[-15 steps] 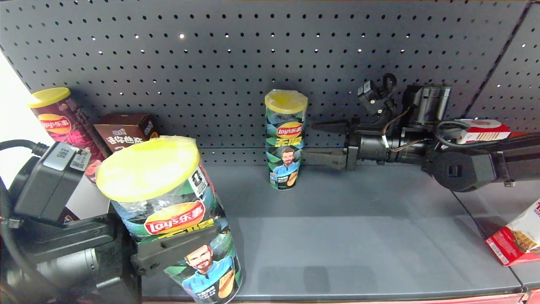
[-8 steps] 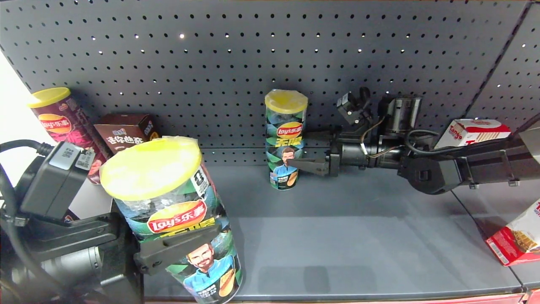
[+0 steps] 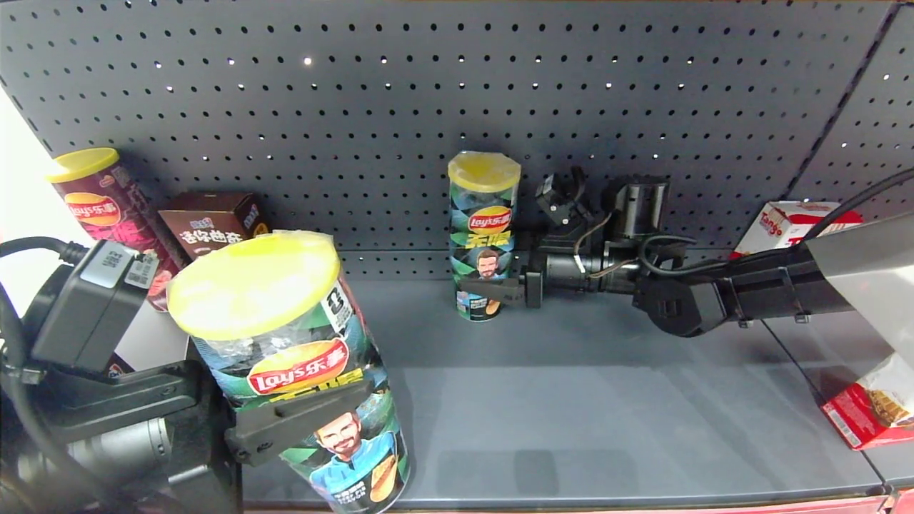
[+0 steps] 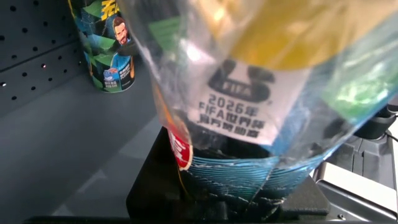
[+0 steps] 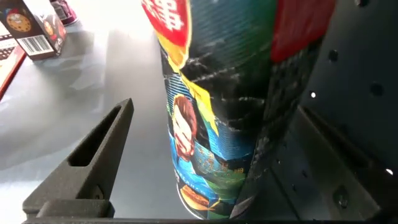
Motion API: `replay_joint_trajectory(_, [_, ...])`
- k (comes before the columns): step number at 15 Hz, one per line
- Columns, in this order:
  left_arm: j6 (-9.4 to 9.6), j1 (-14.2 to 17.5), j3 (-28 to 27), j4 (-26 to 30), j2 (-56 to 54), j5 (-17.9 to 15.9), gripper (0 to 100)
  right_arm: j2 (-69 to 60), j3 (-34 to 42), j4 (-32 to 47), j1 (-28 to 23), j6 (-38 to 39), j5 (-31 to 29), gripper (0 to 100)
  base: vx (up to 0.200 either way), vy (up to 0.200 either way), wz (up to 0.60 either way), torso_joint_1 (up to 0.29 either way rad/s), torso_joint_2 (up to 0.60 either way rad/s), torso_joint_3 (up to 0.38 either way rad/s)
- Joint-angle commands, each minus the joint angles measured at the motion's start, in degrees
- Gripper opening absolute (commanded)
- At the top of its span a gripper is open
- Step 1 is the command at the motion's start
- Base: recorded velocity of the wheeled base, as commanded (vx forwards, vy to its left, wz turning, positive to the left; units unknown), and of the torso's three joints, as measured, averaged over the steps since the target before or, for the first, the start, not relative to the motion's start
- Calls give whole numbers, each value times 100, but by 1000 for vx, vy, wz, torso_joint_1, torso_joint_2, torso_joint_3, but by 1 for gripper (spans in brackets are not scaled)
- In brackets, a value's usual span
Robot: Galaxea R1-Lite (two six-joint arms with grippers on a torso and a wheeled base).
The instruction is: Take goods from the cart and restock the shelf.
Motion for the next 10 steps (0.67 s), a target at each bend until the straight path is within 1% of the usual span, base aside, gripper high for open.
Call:
replay_joint_trajectory(1, [0,1,3,-1,-7,8,0,93,-31,-7,19,1,-2,100,0,0,0,0,0,0])
replay_joint_trajectory(6, [0,1,3,-1,-7,8,0,234,-83,-16,19,1,-10,100,0,0,0,0,0,0])
replay_joint_trajectory(7, [0,1,-6,-1,2,8,0,278,-127,-86,19,9,-10,0,0,0,0,0,0,0])
replay_joint_trajectory(10, [0,1,29,-1,2,8,0,269,-136,-139,37,27,-248,0,0,0,0,0,0,0])
